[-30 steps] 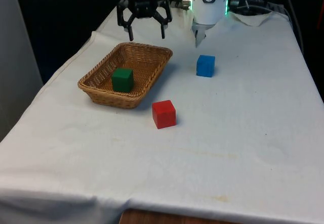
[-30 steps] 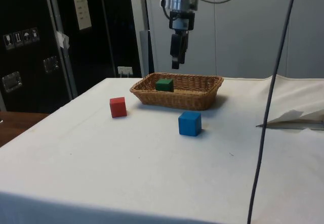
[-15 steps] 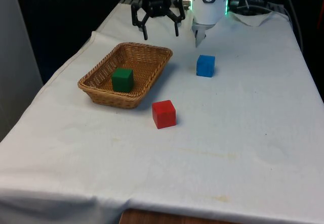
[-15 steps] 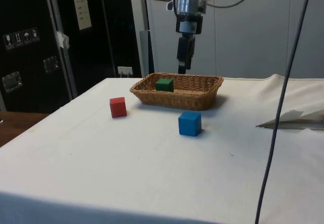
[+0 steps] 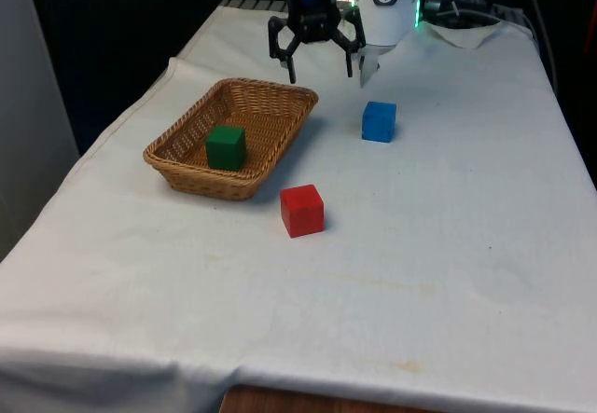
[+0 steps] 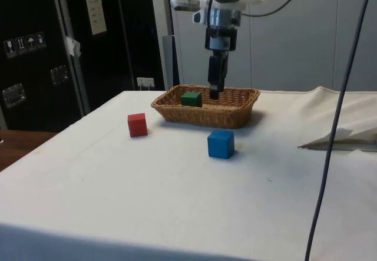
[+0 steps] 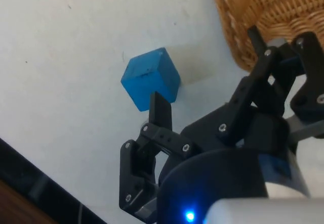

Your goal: Pick up exactly two blocks and place them into the basket.

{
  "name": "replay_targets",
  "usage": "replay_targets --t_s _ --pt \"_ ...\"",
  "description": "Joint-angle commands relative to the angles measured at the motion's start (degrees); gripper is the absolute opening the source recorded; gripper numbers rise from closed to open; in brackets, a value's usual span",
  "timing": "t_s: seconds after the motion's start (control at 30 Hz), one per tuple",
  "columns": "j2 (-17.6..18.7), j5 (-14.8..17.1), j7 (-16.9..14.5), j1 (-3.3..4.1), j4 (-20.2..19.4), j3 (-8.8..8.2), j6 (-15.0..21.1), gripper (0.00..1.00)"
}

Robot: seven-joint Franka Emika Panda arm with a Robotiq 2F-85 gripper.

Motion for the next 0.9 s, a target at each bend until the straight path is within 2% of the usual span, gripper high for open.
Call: replay_targets --t_s 0.0,0.03,0.07,0.23,0.27,0.3,0.33,0.37,0.6,0.63,0.67,0.87 --pt "0.86 -1.49 1.66 0.23 -0.23 0.11 1.20 1.00" --pt "0.00 -0.23 0.40 0.00 -0.17 0.29 0.17 1.00" --pt "0.74 -1.95 2.58 0.29 -0.52 0.74 1.38 1.00" --pt "0.46 -2.92 4.93 0.34 -0.97 2.52 1.60 1.00" --pt "0.29 -3.27 5.90 0.40 -1.03 3.32 1.60 1.00" --pt "0.23 -3.38 6.30 0.34 -1.09 3.67 1.66 1.00" --pt "-0.17 -1.83 4.58 0.11 -0.80 3.61 0.46 1.00" --pt "0.17 -3.44 6.65 0.34 -1.09 4.01 1.72 1.00" --pt "0.29 -4.58 9.45 0.29 -0.92 6.47 1.95 1.00" --pt "-0.29 -2.81 7.85 0.23 -0.80 6.53 1.15 1.00" --pt "0.29 -4.93 9.97 0.29 -0.97 6.65 1.95 1.00" --pt "0.34 -7.51 12.89 0.29 -1.20 7.51 1.83 1.00"
